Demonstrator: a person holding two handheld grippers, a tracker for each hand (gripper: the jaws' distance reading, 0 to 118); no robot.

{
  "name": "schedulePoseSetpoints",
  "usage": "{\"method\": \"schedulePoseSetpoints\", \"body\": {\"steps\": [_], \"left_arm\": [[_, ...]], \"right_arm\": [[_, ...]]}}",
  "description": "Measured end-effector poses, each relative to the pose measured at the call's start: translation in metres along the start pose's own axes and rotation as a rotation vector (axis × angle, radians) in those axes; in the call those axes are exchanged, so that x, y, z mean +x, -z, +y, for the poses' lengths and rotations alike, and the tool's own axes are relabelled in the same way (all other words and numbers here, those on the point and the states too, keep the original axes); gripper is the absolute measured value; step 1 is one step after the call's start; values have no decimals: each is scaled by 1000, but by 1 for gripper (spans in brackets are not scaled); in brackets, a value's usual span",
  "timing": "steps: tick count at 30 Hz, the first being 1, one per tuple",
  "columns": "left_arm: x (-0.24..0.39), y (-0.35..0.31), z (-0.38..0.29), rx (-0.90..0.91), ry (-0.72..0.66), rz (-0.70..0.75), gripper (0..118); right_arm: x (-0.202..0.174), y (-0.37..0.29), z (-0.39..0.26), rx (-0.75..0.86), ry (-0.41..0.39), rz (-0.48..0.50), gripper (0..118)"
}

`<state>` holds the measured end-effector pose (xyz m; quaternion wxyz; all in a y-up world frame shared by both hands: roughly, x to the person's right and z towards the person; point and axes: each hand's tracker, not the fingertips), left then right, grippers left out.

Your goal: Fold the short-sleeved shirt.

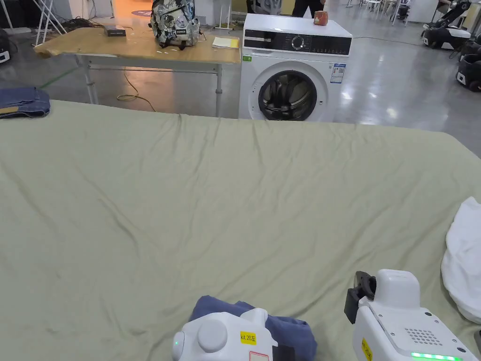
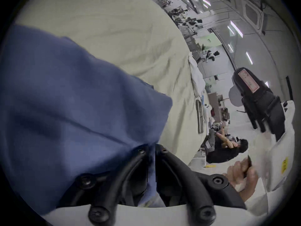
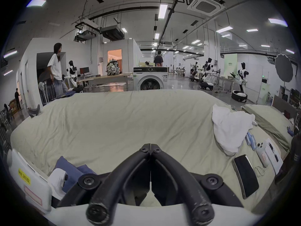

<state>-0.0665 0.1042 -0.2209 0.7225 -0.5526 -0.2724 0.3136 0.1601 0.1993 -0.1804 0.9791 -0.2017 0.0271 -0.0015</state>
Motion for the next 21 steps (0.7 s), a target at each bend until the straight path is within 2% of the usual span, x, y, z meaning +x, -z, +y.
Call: {"method": "schedulePoseSetpoints", "body": {"steps": [7, 10, 13, 17, 21], "left_arm": [[13, -7, -1, 26, 91, 51, 0], [22, -36, 6, 76, 148, 33, 0], [31, -80, 15, 226, 252, 92, 0], [41, -139, 13, 495, 442, 343, 0], [38, -188, -2, 794, 518, 512, 0]], "right_arm": [[0, 1, 2, 4, 0, 1, 0], [-3, 0, 7, 22, -1, 6, 0], [-10, 0, 15, 48, -5, 15, 0], [-22, 0, 25, 94, -15, 28, 0], [-34, -3, 34, 146, -13, 46, 0]]}}
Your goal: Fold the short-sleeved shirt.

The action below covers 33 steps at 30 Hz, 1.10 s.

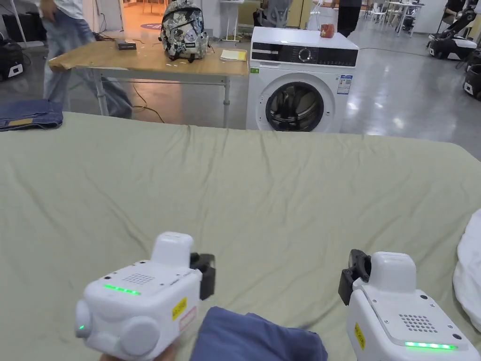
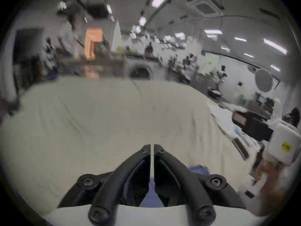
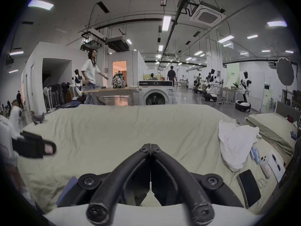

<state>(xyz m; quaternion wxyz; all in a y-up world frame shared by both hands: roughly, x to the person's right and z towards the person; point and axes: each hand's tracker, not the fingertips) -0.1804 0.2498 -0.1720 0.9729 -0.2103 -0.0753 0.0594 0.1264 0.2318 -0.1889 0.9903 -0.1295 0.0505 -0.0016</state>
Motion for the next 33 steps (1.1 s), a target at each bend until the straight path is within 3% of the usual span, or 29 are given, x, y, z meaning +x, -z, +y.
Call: {"method": "schedulePoseSetpoints", "body": {"steps": [3, 6, 11, 18, 24, 33], "left_arm": [[-13, -26, 0, 188, 38, 155, 0], [-24, -37, -3, 259, 80, 271, 0], [-37, -45, -8, 300, 33, 327, 0], [-35, -53, -17, 289, 96, 318, 0], [-37, -57, -26, 255, 118, 291, 0], [-45, -58, -56, 110, 62, 213, 0]], "right_arm": [[-8, -2, 6, 44, -1, 11, 0], [-16, -5, 13, 80, -6, 16, 0], [-22, -5, 20, 118, -4, 12, 0], [-23, -33, -6, -7, -10, 74, 0], [-39, -43, -69, -187, -83, 129, 0], [-37, -2, -146, -416, -38, 84, 0]]}}
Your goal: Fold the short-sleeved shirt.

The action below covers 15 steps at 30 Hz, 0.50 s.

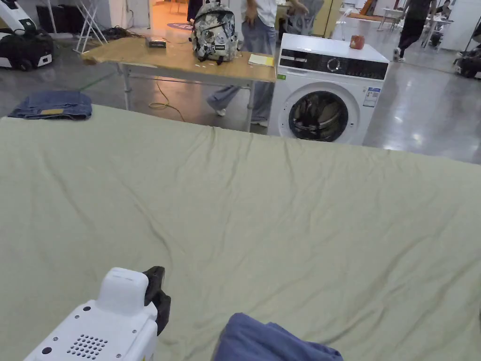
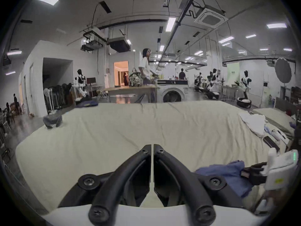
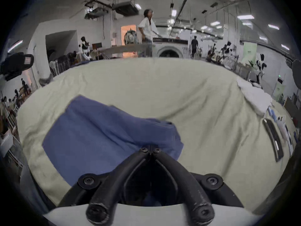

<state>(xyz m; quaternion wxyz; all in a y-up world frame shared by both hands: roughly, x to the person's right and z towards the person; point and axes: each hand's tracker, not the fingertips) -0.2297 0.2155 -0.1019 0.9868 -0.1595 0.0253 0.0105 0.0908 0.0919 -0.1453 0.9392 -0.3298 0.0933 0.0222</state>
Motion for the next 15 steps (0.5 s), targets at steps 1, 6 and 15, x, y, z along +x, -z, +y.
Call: {"method": "schedulePoseSetpoints", "body": {"steps": [1, 6, 15], "left_arm": [[-2, 1, -3, -28, -8, -21, 0], [-26, 31, -12, -243, -189, -249, 0], [-65, 128, -37, -677, -474, -696, 51]], "right_arm": [[0, 1, -1, 5, 6, -2, 0], [2, -1, 6, -4, 10, 8, 0], [5, -2, 9, -22, 1, 32, 0]]}}
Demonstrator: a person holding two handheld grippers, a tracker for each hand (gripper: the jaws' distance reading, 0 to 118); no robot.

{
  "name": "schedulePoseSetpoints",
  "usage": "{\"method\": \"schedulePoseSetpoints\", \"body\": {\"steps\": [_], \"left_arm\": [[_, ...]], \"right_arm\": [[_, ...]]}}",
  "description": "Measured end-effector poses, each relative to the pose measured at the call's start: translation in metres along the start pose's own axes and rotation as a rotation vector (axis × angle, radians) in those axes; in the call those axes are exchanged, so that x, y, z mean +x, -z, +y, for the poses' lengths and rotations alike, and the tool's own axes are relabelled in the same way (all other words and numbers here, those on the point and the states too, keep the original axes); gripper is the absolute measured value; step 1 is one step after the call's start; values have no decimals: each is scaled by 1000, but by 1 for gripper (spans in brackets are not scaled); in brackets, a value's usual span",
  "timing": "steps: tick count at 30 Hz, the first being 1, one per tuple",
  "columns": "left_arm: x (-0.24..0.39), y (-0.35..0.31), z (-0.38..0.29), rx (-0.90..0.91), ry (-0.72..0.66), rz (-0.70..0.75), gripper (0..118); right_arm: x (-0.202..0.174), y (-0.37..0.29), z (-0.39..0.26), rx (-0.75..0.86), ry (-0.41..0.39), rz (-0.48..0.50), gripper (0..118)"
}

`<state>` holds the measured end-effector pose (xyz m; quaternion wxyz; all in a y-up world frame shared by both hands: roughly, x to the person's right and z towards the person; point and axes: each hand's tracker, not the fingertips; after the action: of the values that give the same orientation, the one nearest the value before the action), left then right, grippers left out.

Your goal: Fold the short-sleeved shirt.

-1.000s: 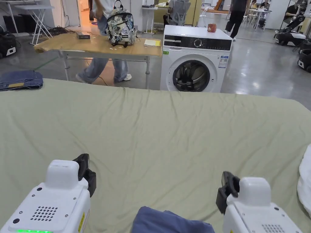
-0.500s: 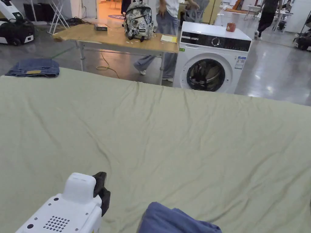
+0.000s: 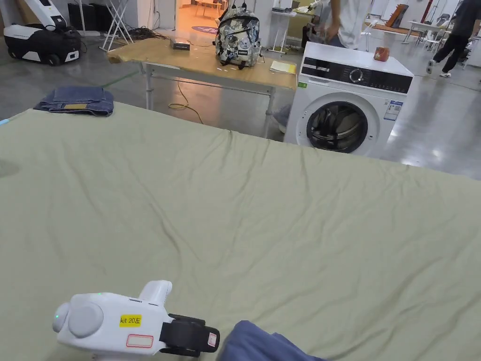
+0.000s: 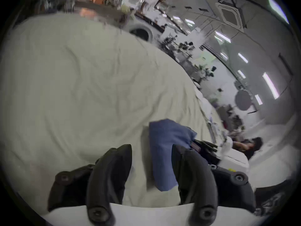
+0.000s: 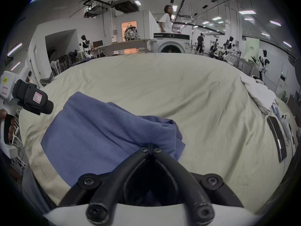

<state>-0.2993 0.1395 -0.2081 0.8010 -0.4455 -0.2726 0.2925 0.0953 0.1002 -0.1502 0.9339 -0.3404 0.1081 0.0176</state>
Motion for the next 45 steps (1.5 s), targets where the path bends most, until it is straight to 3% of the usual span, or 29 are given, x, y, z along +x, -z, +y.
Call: {"method": "schedulePoseSetpoints", "body": {"steps": [1, 3, 4, 10, 14, 16, 17, 19, 21, 24, 37, 45], "left_arm": [[-4, 4, 0, -24, -28, -54, 55], [-16, 18, 5, -92, -85, -100, 78], [-21, 27, 6, -117, -100, -123, 80], [-49, 74, -10, -143, -242, -377, 80], [-42, 91, -15, -103, -256, -420, 80], [-31, 99, -14, -128, -225, -407, 72], [-29, 101, -13, -131, -217, -389, 63], [-25, 105, -14, -159, -226, -331, 23], [-30, 103, -19, -155, -257, -240, 18], [-27, 95, -27, -95, -277, -342, 16], [-35, 40, -16, -16, -306, -354, 16], [-64, -97, 30, 45, -236, -271, 16]], "right_arm": [[0, 0, 0, 0, -2, 0, 0], [0, 0, 0, -1, 0, 0, 0], [0, 0, 0, -1, 2, 0, 0], [0, 0, 0, -3, 3, -2, 0], [0, 0, 0, -4, 2, -2, 0], [0, -1, 0, -3, 1, -5, 0], [0, -1, 0, -3, 0, -6, 0], [0, -2, 1, 0, -1, -7, 0], [0, -2, 2, 3, 0, 1, 0], [-1, -4, 4, 5, -13, 5, 0], [-7, -18, 42, 124, -78, 19, 0], [-8, -16, 83, 187, -87, 15, 0]]}}
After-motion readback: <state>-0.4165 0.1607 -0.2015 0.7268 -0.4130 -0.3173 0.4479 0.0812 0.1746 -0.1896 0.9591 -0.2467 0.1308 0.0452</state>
